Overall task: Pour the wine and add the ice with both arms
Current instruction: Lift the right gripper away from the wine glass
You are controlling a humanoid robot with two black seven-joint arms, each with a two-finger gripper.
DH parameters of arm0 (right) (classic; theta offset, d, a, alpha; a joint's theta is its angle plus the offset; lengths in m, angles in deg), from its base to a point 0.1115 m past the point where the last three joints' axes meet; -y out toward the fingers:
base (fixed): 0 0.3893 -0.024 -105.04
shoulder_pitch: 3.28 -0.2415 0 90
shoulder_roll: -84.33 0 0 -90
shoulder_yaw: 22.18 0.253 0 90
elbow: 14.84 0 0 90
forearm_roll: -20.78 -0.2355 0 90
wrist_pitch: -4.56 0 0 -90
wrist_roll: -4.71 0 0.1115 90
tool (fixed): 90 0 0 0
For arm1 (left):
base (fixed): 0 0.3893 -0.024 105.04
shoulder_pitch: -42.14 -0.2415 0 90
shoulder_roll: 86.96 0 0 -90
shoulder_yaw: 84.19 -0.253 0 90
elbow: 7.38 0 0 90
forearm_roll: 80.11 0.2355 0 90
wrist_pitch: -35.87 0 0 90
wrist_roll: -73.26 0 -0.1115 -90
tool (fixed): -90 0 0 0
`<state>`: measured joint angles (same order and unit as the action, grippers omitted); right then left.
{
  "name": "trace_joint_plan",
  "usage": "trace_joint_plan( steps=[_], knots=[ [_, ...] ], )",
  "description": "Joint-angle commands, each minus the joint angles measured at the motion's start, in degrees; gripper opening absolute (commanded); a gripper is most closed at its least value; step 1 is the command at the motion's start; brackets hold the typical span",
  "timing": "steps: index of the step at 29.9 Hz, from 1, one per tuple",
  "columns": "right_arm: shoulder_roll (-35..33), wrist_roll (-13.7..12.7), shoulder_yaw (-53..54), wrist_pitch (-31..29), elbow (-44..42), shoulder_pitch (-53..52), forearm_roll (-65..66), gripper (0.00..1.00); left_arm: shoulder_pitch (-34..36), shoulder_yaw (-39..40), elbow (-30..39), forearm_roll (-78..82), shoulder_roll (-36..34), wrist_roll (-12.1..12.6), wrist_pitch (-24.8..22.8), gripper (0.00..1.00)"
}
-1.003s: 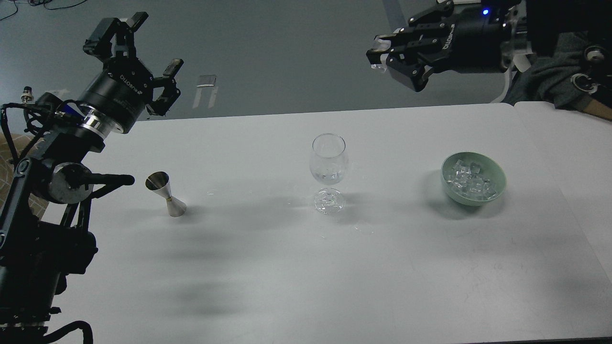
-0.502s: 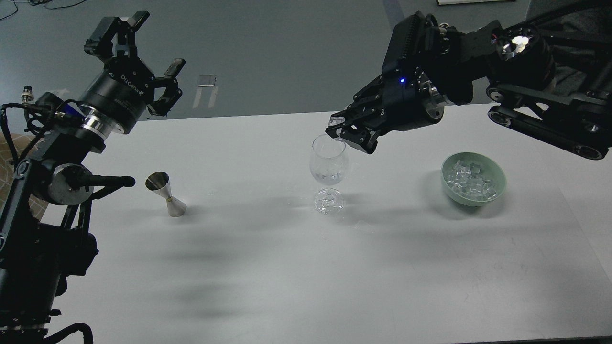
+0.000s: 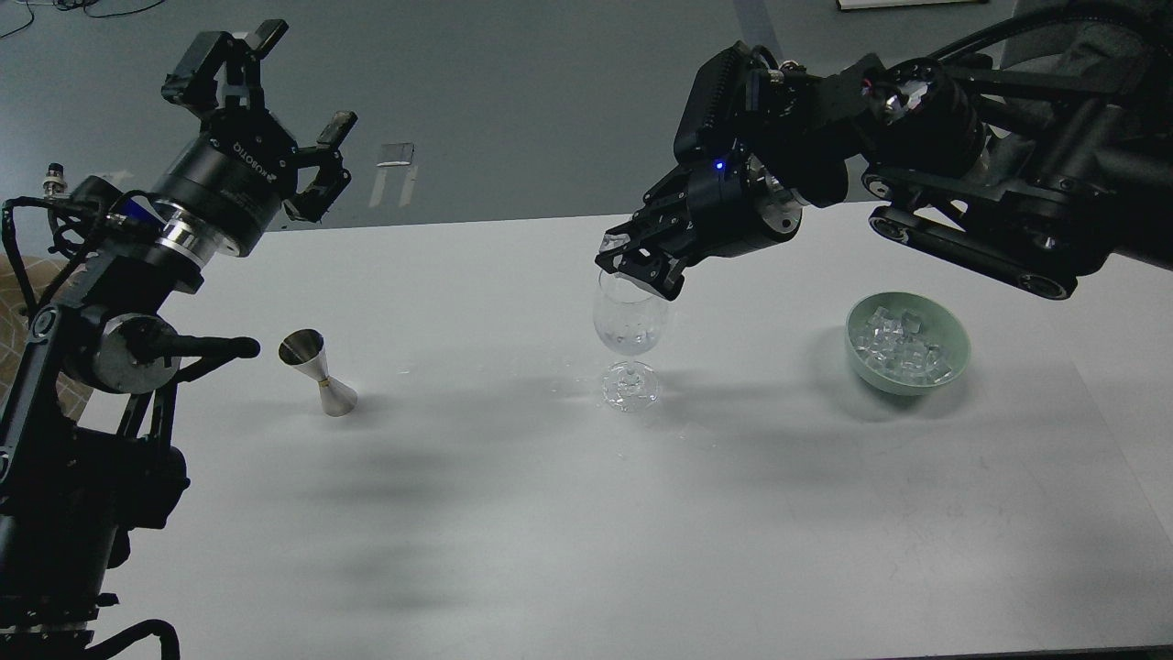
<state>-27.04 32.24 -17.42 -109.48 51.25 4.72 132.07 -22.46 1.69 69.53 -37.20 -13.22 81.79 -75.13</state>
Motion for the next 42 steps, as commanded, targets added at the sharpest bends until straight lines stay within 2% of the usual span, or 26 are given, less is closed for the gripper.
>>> trace_joint_plan(
  steps=[1, 5, 14, 25, 27, 28, 29, 30, 31, 32, 34, 40, 42],
  knots=[
    [0.0, 0.0, -0.1, 0.0, -0.2, 0.0, 0.0, 0.12, 0.0, 0.0, -0.1, 0.0, 0.0, -0.1, 0.0, 0.98],
    [-0.1, -0.1, -0.8, 0.1, -0.2, 0.0, 0.0, 0.23, 0.0, 0.0, -0.1, 0.0, -0.1, -0.1, 0.0, 0.98],
    [-0.1, -0.1, -0.8, 0.4, -0.2, 0.0, 0.0, 0.41, 0.0, 0.1, -0.1, 0.0, -0.2, -0.1, 0.0, 0.98],
    [-0.4, -0.1, -0.4, 1.0, -0.3, -0.3, -0.2, 0.42, 0.0, 0.1, -0.1, 0.0, -0.3, -0.1, 0.0, 0.98],
    [-1.0, -0.3, 0.9, 1.2, -1.0, -1.3, -2.0, 0.49, 0.0, 0.2, -0.1, 0.0, -0.3, -0.1, 0.0, 0.98],
    [-1.9, -0.5, 2.3, 1.2, -1.6, -2.1, -3.9, 0.6, 0.0, 0.2, -0.1, 0.0, -0.3, -0.1, 0.0, 0.98],
    [-2.6, -0.6, 3.7, 1.2, -2.3, -2.7, -6.0, 0.75, 0.0, 0.2, -0.1, 0.0, -0.4, -0.1, 0.1, 0.98],
    [-2.9, -0.7, 4.4, 1.2, -2.6, -2.9, -7.0, 0.81, 0.0, 0.1, -0.2, 0.0, -0.4, -0.1, 0.1, 0.98],
    [-3.7, -0.7, 5.4, 1.2, -3.3, -3.7, -9.0, 0.91, 0.0, 0.2, -0.2, 0.0, -0.4, -0.1, 0.1, 0.98],
    [-4.0, -0.7, 6.0, 1.2, -3.9, -4.1, -10.0, 0.96, 0.1, 0.2, -0.2, 0.0, -0.4, -0.1, 0.2, 0.98],
    [-5.3, -0.7, 8.1, 1.4, -5.9, -5.1, -13.8, 0.99, 0.6, 0.1, -0.4, 0.0, -0.4, 0.0, 0.1, 0.98],
    [-7.6, -0.7, 10.6, 5.0, -12.3, -5.5, -28.9, 0.99, 1.7, 0.0, -1.2, -0.1, -0.5, 0.3, 1.4, 0.98],
    [-8.2, -0.7, 10.6, 7.2, -14.4, -4.9, -33.1, 0.99, 1.8, -0.1, -1.4, -0.1, -0.5, 1.1, 1.1, 0.98]
  ],
)
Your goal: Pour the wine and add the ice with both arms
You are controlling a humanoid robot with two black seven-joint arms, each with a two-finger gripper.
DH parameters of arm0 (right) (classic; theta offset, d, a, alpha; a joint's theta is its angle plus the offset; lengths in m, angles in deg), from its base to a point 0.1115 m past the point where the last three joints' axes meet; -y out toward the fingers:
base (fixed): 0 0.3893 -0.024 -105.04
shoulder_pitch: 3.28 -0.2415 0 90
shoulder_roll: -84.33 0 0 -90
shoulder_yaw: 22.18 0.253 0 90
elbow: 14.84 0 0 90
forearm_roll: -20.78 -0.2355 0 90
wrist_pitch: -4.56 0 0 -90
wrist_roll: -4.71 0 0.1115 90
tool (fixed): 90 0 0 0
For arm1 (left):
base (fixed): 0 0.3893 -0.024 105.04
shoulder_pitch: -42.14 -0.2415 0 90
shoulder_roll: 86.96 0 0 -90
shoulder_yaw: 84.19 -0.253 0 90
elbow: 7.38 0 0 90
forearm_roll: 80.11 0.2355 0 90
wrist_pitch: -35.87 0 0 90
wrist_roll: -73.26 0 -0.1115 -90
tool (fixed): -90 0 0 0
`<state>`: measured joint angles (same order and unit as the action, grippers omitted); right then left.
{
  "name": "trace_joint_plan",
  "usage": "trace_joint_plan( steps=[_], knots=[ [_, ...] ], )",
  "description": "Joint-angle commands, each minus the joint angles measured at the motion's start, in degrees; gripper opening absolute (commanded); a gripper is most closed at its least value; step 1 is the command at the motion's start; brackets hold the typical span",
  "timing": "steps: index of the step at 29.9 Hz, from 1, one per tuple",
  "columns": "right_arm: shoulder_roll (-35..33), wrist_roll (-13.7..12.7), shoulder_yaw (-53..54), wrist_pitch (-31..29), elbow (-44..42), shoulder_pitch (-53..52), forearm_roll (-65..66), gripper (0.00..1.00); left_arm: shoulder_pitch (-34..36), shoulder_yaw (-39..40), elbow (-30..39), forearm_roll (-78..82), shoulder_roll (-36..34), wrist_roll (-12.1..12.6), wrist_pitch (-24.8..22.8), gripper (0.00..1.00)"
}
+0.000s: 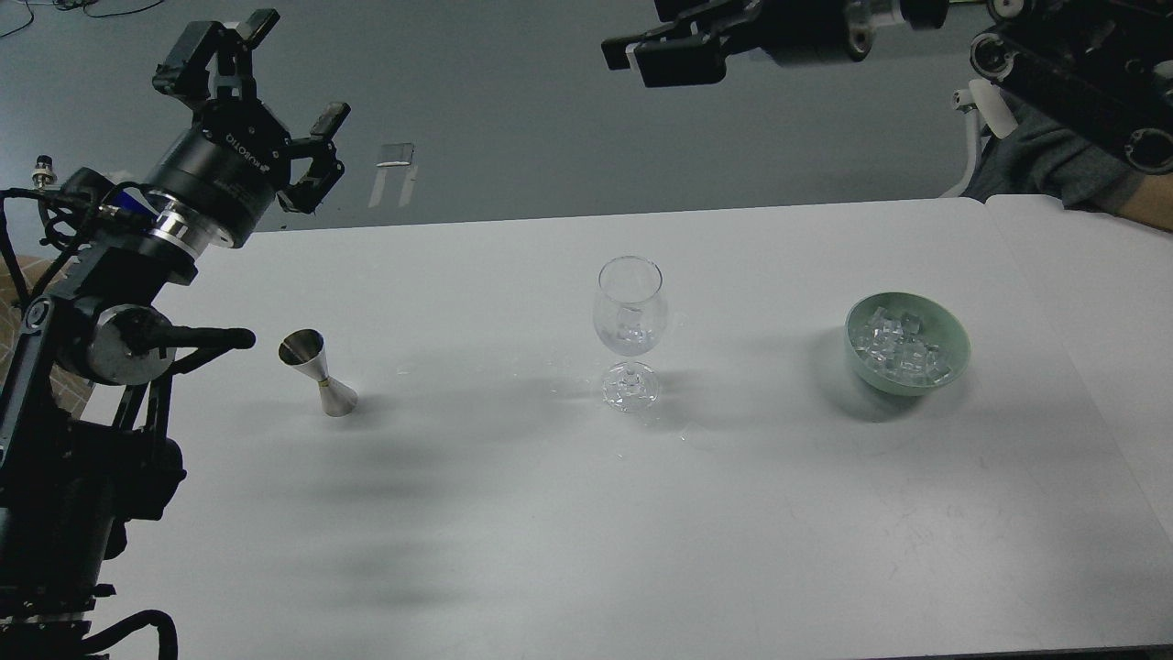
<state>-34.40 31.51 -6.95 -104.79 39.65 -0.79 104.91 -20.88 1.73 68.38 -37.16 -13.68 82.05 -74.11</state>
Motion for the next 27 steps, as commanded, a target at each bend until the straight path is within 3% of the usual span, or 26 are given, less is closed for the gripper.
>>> trace_joint_plan(
  steps=[1, 4, 6, 11, 13, 15, 20, 24, 27],
  knots=[
    [-1.4, 0.0, 0.2, 4.1, -4.5, 1.0, -8.1, 0.99, 0.3, 0.0, -0.3, -0.1, -0.1, 2.7, -0.1, 0.98],
    [-1.4, 0.0, 0.4, 8.2, -7.0, 2.2, -12.3, 0.99, 1.8, 0.0, -0.3, -0.3, 0.1, 7.7, -0.1, 0.98],
    [-1.2, 0.0, 0.4, 11.2, -8.9, 3.2, -16.0, 1.0, 2.6, 0.5, -0.4, -1.2, 1.1, 8.1, 0.0, 0.98],
    [1.2, 0.0, 0.4, 11.9, -12.4, 5.9, -24.5, 1.0, 5.0, 0.2, -3.4, -1.3, 2.3, 3.8, 0.6, 0.98],
    [1.4, 0.0, 0.8, 12.5, -12.4, 8.1, -29.5, 1.0, 7.3, 0.2, -8.5, -1.3, 2.7, -1.1, 0.7, 0.98],
    [1.7, 0.0, 1.8, 12.9, -12.7, 10.4, -34.4, 1.0, 8.0, 0.2, -10.8, -1.5, 3.8, -3.9, 1.0, 0.98],
    [7.8, 0.1, 6.0, 13.0, -20.1, 15.0, -46.2, 1.0, 8.5, 0.0, -14.9, -2.9, 5.6, -3.0, 3.9, 0.98],
    [13.9, 0.1, 10.9, 13.0, -27.6, 17.2, -51.2, 0.99, 8.6, 0.0, -16.1, -2.9, 9.2, -4.1, 6.6, 0.98],
    [17.4, 0.7, 18.0, 13.0, -28.2, 20.3, -54.1, 0.97, 9.3, -2.0, -18.5, -2.7, 10.4, -4.1, 9.8, 0.98]
  ],
)
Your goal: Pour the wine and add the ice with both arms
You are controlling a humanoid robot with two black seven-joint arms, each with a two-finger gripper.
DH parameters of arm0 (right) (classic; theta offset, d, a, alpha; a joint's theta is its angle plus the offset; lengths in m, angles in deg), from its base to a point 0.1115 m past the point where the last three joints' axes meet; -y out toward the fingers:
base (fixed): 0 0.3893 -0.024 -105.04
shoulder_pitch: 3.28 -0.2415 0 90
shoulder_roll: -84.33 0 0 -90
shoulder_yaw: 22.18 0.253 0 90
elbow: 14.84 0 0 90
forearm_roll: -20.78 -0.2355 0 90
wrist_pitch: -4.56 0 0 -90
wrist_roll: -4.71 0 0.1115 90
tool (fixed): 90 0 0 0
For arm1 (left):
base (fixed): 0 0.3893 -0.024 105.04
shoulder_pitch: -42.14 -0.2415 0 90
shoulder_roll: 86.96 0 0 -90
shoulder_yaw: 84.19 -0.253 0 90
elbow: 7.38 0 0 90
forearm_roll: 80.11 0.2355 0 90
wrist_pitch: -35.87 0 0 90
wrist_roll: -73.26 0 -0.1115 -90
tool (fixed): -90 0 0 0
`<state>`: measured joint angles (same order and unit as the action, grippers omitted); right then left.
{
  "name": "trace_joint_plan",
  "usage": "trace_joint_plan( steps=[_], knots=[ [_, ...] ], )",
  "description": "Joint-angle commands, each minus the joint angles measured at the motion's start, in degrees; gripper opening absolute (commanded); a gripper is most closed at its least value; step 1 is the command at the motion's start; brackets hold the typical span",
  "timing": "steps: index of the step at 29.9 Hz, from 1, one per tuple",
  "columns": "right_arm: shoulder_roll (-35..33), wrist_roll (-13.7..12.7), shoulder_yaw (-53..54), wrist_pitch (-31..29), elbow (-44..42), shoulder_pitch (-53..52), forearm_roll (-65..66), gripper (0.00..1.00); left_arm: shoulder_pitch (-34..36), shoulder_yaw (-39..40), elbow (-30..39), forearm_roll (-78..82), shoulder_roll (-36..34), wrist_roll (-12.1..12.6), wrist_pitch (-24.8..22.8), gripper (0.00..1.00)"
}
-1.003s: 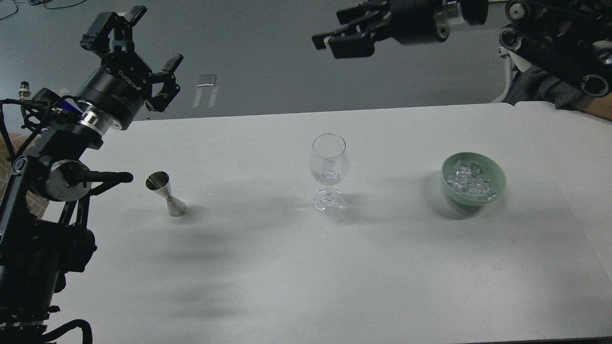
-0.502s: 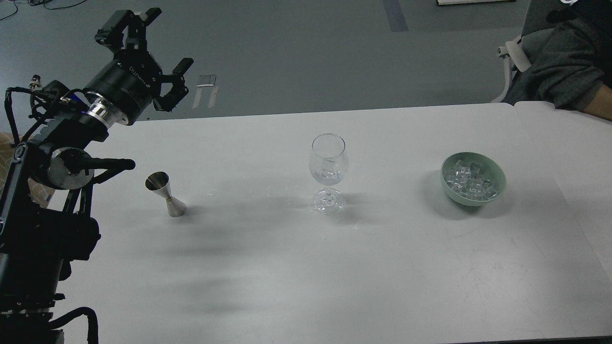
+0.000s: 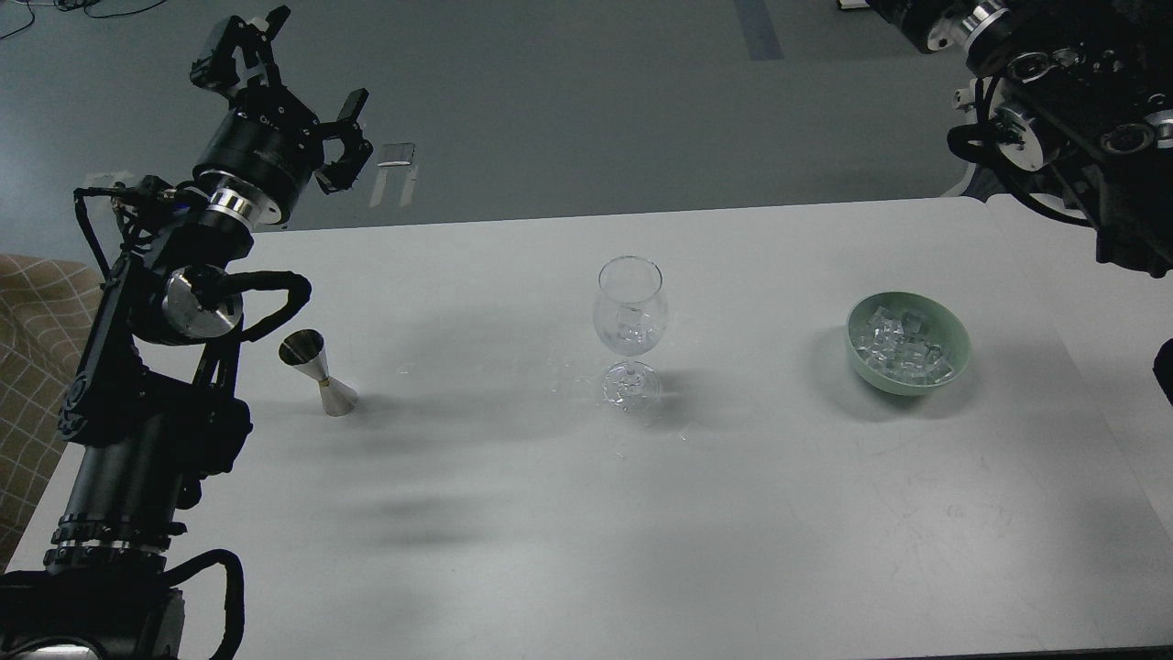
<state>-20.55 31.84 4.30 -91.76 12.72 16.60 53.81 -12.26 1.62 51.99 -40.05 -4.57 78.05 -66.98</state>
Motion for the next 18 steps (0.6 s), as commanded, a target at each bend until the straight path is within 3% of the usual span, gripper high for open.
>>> trace_joint_plan(
  steps=[1, 4, 8, 11, 18],
  knots=[
    [4.2, 0.4, 8.6, 0.0, -1.0, 3.5, -3.1, 0.97, 1.3, -2.7, -2.8, 0.1, 1.3, -0.1, 2.7, 0.98],
    [6.4, 0.4, 15.3, -0.1, -0.9, 5.6, -3.1, 0.99, 3.2, -3.9, -6.6, 0.0, 1.2, -0.2, 1.3, 0.98],
    [7.9, 0.0, 22.5, -1.6, 0.5, 8.8, -4.1, 1.0, 4.7, -4.0, -8.6, -0.4, 0.8, -0.2, -6.6, 0.98],
    [8.3, 0.1, 24.4, -3.2, 1.0, 9.8, -4.4, 1.0, 5.9, -4.0, -9.6, -2.8, 0.8, -0.1, -9.3, 0.98],
    [9.2, 0.5, 24.9, -6.7, 0.2, 11.1, -10.8, 1.0, 9.7, -4.2, -18.1, -7.4, 1.0, -0.1, -9.6, 0.98]
  ],
)
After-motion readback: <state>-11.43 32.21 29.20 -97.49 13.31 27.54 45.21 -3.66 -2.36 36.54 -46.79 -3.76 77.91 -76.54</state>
